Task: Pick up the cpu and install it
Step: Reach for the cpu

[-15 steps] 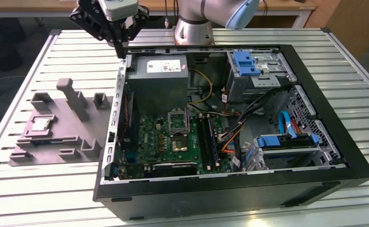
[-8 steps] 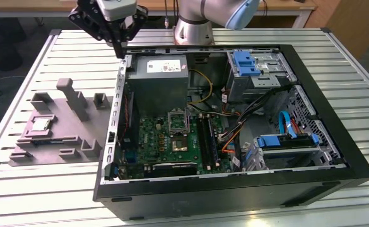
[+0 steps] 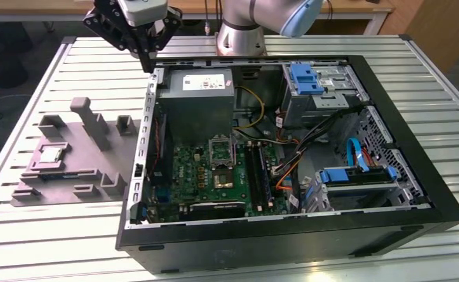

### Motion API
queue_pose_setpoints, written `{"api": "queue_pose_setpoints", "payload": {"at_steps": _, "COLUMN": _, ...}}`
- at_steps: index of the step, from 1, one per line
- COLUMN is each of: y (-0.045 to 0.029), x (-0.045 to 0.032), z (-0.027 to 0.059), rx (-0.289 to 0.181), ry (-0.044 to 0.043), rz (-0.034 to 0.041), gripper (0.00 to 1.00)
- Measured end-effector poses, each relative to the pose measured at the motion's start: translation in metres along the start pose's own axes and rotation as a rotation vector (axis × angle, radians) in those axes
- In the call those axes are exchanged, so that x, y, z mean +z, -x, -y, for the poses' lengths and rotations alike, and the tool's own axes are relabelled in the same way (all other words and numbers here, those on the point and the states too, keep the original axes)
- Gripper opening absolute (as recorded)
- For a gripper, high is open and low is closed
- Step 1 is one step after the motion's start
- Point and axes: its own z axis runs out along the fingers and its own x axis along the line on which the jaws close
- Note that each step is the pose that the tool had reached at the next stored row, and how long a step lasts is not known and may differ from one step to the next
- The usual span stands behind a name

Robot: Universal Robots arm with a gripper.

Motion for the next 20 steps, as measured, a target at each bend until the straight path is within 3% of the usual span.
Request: {"api": "queue_pose_setpoints", "payload": {"at_steps": 20, "y": -0.0052, "x": -0.0001, "z": 0.0004, "rx": 0.0, "ry": 0.0, "rz": 0.0, "gripper": 0.11}}
